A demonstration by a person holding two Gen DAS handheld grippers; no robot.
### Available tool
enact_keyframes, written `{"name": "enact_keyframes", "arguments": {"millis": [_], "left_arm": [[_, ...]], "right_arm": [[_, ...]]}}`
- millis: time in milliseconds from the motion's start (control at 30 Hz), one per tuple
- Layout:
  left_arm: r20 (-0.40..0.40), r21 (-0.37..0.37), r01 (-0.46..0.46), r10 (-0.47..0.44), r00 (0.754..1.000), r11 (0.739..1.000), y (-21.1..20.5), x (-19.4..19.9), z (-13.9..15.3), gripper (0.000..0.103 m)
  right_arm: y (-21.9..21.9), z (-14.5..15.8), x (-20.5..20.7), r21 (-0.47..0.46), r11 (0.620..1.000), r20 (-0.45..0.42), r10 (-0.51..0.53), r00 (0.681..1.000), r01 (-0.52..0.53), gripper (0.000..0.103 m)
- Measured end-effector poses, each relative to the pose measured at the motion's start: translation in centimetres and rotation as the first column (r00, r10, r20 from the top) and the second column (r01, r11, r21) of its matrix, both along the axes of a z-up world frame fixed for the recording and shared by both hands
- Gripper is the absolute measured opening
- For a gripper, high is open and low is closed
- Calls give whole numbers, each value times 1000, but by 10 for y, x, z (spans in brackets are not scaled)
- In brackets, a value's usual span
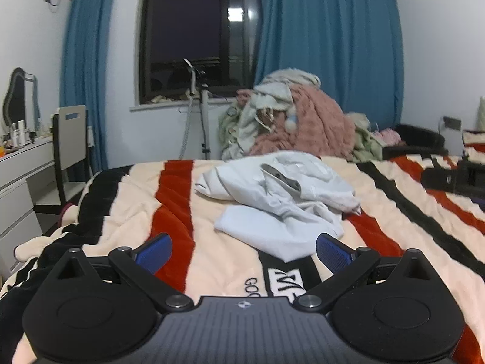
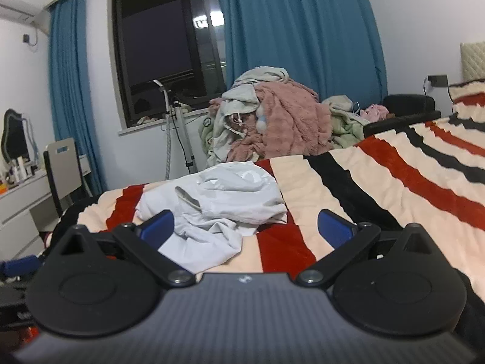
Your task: Fold clothes
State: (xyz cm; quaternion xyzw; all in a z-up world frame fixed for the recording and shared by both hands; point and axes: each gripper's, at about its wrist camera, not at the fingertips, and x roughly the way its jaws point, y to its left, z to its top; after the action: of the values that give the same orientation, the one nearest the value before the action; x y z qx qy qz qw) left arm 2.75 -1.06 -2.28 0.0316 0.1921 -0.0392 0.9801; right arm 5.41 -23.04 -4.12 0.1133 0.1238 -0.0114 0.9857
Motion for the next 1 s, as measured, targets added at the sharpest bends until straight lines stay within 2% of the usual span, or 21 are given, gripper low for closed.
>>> {"name": "enact_keyframes", "arguments": {"millis": [167,233,333,500,600,733,833,867,967,1000], "left_arm": [[-60,47,87,-84,995,995,-11,29,4,101],[-80,42,126,-122,989,991,-13,42,2,101],[-116,54,152,-145,983,987,-17,68,-14,101],[-172,48,161,-151,973,986,-25,113,-50,96],[-168,56,180,-169,971,982,-34,135,-67,95],[-171,81,221,-205,964,972,-50,154,-90,90],[-180,107,243,-221,958,964,-64,166,-102,82],[-182,115,230,-207,961,966,-67,170,-103,79],[-194,135,193,-165,967,972,-73,181,-105,63],[-206,129,181,-152,967,975,-73,184,-106,54]], "right_arm": [[-19,10,24,62,997,-28,53,998,-51,101],[-28,15,41,96,992,-39,82,996,-78,101],[-42,13,71,154,982,-57,117,992,-107,100],[-45,-10,134,209,966,-130,181,975,-152,96],[-37,-27,176,216,955,-152,240,959,-205,96],[-15,-42,226,168,945,-167,309,936,-282,94],[2,-51,254,125,938,-190,342,920,-323,80],[6,-55,261,110,937,-201,347,916,-331,79],[20,-64,283,67,932,-234,361,903,-355,72],[21,-67,288,59,934,-246,355,902,-352,62]]}}
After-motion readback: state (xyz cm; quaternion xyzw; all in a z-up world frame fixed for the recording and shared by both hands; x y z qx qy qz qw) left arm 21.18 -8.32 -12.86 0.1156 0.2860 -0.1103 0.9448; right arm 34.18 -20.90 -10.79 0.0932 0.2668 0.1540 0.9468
